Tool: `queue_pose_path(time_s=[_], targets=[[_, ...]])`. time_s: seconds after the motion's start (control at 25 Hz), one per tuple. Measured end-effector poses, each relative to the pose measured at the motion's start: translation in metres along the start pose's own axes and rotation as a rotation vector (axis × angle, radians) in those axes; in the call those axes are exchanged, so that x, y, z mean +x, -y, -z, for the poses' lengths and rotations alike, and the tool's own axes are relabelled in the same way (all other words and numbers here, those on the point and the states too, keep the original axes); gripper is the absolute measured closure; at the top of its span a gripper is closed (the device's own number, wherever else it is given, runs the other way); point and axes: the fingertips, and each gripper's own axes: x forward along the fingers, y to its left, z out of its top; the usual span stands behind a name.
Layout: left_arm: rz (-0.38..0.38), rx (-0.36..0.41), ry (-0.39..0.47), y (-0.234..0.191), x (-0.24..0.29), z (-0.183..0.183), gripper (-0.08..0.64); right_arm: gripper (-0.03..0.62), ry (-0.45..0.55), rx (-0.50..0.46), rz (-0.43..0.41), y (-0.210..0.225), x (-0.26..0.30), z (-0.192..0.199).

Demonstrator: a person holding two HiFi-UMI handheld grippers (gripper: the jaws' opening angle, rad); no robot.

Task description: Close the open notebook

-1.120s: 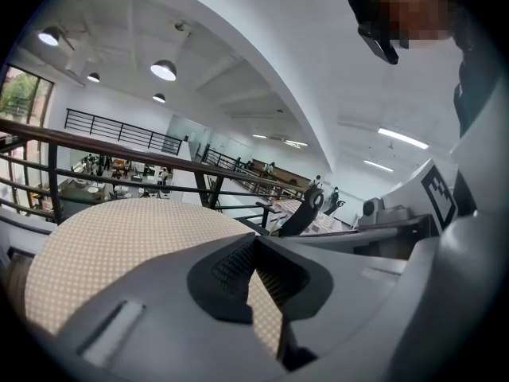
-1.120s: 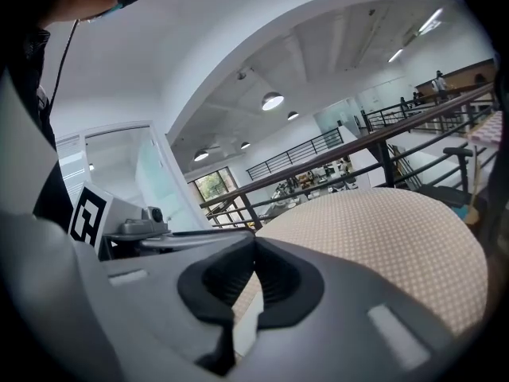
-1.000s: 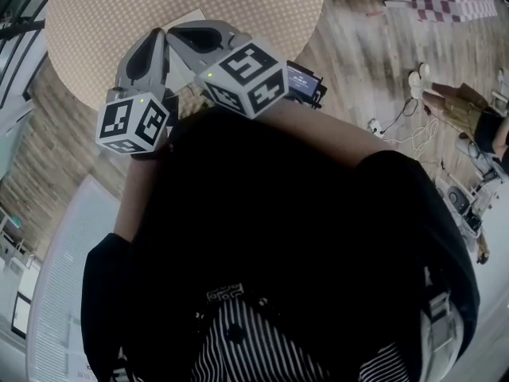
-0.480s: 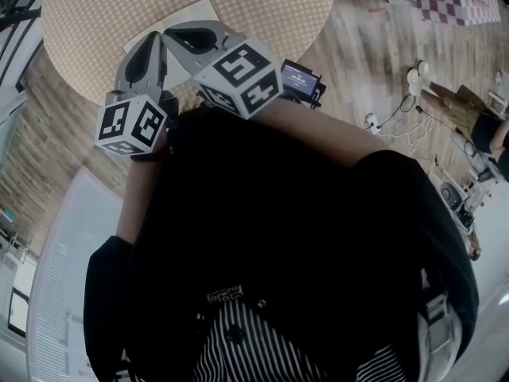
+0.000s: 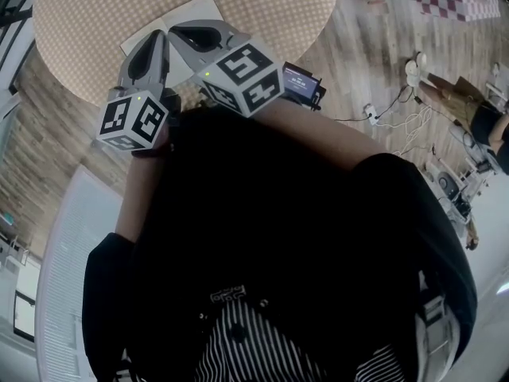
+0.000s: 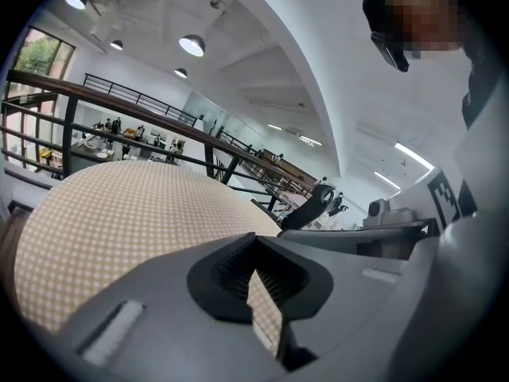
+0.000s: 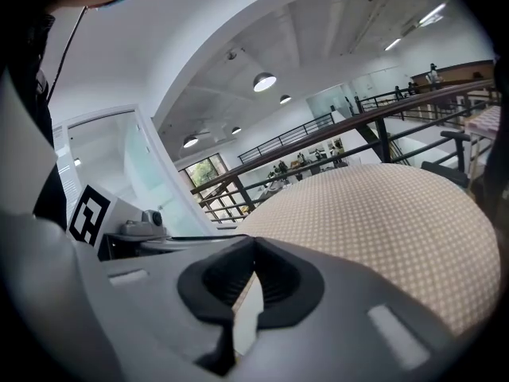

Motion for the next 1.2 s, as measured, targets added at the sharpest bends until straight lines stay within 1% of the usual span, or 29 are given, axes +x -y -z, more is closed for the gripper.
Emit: queue_pose_path(time_s=[0.16, 0.24, 0.44, 0.52, 0.68, 0.96, 1.12, 1.2], targets=[[-0.014, -0.006, -0.058, -0.007, 0.006, 0.02, 0.557, 0.591, -0.025, 0.024, 0.034, 0.012, 0.002, 0.02], [-0.019, -0.018, -0.071, -0.014, 0.016, 0.027, 0.557, 0.591, -0.035, 0.039, 0.051, 0.025, 0.006, 0.026], [-0.02, -0.085, -0.085, -0.027, 0.029, 0.051, 0.557, 0.591, -0.069, 0.026, 0.07, 0.045, 0.014, 0.049], [-0.021, -0.095, -0.104, -0.03, 0.035, 0.062, 0.557, 0.591, -0.094, 0.029, 0.078, 0.054, 0.016, 0.063], [-0.014, -0.091, -0.141, -0.028, 0.043, 0.081, 0.557, 0.591, -0.129, 0.059, 0.099, 0.067, 0.013, 0.085], [0.006, -0.066, -0.194, -0.019, 0.05, 0.106, 0.557, 0.591, -0.185, 0.069, 0.13, 0.082, 0.011, 0.116], [0.006, -0.036, -0.228, -0.024, 0.056, 0.122, 0.557, 0.591, -0.218, 0.069, 0.163, 0.098, 0.012, 0.131], [-0.001, -0.037, -0.255, -0.029, 0.056, 0.136, 0.557, 0.591, -0.236, 0.068, 0.18, 0.104, 0.011, 0.14]])
